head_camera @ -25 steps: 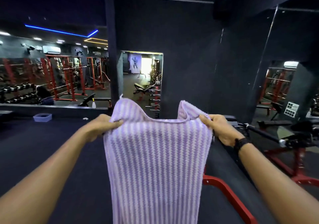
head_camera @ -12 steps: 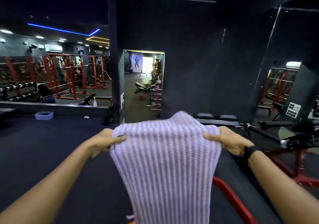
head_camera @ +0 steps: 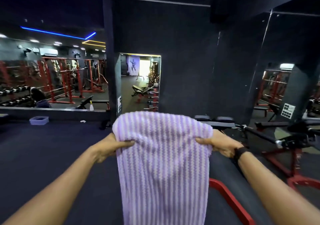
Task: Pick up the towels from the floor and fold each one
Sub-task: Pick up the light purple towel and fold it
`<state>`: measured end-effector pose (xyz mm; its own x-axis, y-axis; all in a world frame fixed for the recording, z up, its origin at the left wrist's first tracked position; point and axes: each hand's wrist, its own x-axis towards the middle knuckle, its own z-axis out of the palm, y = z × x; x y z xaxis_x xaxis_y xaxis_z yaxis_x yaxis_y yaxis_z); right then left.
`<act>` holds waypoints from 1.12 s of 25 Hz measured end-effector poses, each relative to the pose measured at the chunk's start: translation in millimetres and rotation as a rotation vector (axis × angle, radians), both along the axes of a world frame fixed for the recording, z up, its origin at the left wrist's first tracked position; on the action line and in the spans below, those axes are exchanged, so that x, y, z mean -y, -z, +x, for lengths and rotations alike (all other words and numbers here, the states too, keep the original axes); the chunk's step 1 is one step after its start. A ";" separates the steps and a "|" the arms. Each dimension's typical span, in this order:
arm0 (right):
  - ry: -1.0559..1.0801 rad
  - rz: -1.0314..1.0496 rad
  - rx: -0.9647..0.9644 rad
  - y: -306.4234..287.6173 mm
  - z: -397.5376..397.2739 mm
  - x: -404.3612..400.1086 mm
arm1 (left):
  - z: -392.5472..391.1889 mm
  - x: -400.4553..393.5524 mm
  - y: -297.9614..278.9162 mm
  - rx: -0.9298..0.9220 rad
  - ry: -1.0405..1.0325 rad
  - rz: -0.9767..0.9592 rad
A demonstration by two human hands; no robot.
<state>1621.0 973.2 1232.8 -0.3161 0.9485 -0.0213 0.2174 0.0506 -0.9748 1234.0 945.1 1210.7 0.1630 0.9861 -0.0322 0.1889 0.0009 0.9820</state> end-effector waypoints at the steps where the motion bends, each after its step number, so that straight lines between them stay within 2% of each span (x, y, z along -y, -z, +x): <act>1: 0.037 -0.010 -0.052 7.3 2.0 0.0 | -5.4 -0.9 6.8 0.045 -0.063 -0.039; 3: 0.063 -0.062 -0.114 3.4 2.1 3.6 | -13.5 0.7 8.5 0.034 -0.102 -0.141; 5: 0.027 -0.083 -0.082 -13.2 1.8 3.7 | -10.4 1.7 -5.2 0.006 -0.070 -0.176; 8: -0.047 0.036 -0.173 -53.9 5.6 -4.9 | -10.8 -7.5 -35.7 0.299 -0.048 0.051; 9: -0.078 0.051 -0.134 -60.1 5.5 -5.5 | -10.8 -6.1 -42.3 0.278 0.000 0.083; 12: -0.176 -0.041 0.147 -38.0 0.3 5.4 | -15.1 5.8 -29.6 -0.180 0.141 -0.034; 13: -0.171 -0.058 0.155 -25.3 -1.6 7.4 | -18.9 7.4 -20.6 -0.201 0.145 -0.075; 16: -0.064 -0.085 -0.021 -2.9 -7.6 10.3 | -34.2 5.8 -10.5 -0.063 0.016 -0.147; 19: 0.002 -0.118 -0.054 -8.0 -15.4 7.5 | -36.0 2.8 -18.8 -0.148 -0.056 -0.201; 20: 0.003 -0.105 -0.082 -17.3 -17.3 4.9 | -32.2 0.9 -26.9 -0.099 -0.078 -0.173; 22: 0.000 0.003 -0.243 -48.3 -16.8 -2.6 | -24.4 -6.2 -54.1 0.161 -0.136 -0.021; 23: -0.033 0.060 -0.290 -67.4 -15.4 -6.1 | -22.5 -6.7 -71.9 0.226 -0.122 0.057; 24: -0.071 0.081 -0.250 -81.5 -15.5 -6.9 | -20.0 -4.7 -87.0 0.161 -0.046 0.078; 26: -0.107 0.067 -0.053 -87.5 -18.1 -8.1 | -19.5 -6.0 -96.4 -0.181 0.030 0.030; 27: -0.084 0.071 -0.005 -85.3 -18.1 -10.1 | -22.0 -10.0 -95.8 -0.242 -0.035 0.039; 28: -0.015 0.091 -0.028 -84.5 -19.0 -12.0 | -24.0 -13.0 -95.5 -0.187 -0.137 0.063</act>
<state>1602.0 985.2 1317.3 -0.3292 0.9414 0.0736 0.1886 0.1420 -0.9717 1210.0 958.0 1306.3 0.0243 0.9996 0.0131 0.3696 -0.0211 0.9290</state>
